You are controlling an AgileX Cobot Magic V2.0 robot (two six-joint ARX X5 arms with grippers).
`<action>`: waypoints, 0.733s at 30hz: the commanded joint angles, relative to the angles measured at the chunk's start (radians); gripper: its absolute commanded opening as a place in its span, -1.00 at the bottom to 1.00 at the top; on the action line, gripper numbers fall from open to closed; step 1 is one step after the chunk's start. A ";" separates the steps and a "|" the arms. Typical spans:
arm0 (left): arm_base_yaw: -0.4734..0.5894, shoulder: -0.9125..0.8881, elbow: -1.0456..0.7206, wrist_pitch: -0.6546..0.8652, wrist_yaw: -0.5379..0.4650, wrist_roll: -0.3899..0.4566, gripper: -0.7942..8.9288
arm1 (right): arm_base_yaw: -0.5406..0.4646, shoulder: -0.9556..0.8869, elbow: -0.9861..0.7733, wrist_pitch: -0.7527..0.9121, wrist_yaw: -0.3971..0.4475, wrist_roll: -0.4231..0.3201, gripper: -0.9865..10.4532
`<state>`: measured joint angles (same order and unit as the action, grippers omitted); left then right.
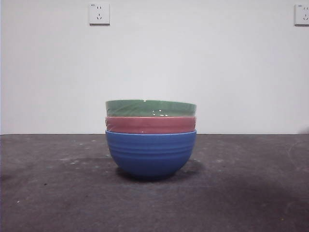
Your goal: Pick up the green bowl on the top,put the green bowl on the left,pick up the red bowl in the middle,put the red bowl on the right
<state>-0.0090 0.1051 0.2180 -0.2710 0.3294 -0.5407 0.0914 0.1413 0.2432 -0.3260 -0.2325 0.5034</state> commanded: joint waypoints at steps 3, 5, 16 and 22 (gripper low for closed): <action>0.003 0.123 0.117 -0.007 0.010 0.049 -0.85 | 0.000 0.130 0.137 -0.030 -0.002 -0.039 -0.85; 0.003 0.171 0.168 -0.007 0.012 0.054 -0.85 | 0.000 0.192 0.196 -0.050 -0.005 -0.077 -0.85; 0.003 0.492 0.441 -0.132 0.224 0.224 -0.85 | 0.000 0.531 0.550 -0.306 -0.006 -0.308 -0.82; -0.009 0.671 0.567 -0.272 0.291 0.336 -0.82 | 0.001 0.650 0.657 -0.394 -0.115 -0.399 -0.75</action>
<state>-0.0128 0.7631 0.7773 -0.5350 0.6140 -0.2611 0.0914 0.7856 0.8944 -0.7174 -0.3351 0.1425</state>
